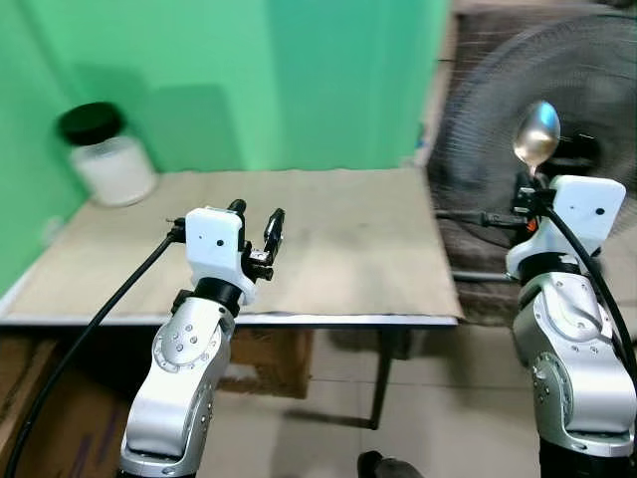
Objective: Setting the table
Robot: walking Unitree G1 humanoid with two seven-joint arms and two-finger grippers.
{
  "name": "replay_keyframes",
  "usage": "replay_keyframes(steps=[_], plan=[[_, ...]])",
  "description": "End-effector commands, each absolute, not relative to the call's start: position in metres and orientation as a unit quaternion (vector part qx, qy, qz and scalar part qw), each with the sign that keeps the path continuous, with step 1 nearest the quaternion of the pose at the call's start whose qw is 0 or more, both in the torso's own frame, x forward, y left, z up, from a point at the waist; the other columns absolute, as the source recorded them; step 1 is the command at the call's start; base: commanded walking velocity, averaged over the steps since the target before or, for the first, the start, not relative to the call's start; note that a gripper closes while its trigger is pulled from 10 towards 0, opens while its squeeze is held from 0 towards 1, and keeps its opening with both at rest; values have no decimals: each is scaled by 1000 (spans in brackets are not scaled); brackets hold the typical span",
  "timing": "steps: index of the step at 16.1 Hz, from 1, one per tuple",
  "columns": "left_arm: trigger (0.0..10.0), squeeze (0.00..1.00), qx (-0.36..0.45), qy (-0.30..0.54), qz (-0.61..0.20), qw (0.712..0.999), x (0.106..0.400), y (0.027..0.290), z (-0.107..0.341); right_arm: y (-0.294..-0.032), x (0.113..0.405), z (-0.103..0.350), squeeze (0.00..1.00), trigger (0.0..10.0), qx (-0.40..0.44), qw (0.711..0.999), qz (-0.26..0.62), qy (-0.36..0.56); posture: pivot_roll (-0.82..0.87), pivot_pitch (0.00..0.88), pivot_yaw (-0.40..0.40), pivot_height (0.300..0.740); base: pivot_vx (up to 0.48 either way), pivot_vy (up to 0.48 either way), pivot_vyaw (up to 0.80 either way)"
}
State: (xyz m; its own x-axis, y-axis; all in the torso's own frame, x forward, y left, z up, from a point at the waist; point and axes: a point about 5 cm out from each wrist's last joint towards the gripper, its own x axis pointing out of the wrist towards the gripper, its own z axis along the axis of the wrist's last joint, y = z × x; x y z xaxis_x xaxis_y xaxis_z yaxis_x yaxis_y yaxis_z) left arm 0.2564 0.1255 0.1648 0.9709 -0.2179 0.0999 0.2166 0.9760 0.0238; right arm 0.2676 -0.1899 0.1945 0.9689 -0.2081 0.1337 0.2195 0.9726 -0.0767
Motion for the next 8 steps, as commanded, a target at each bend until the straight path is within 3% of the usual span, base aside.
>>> replay_keyframes(steps=[1, 8], plan=[[10000, 0, 16, -53, -105, 993, 255, 128, 167, -190, 268, 196, 0, 10000, -53, 990, -109, -71, 39, 0, 63, 740, 0, 0, -800], [10000, 0, 34, -32, -125, 991, 267, 129, 163, -194, 261, 191, 0, 10000, -23, 996, -82, -34, -5, 0, 105, 740, 0, 0, -800]])
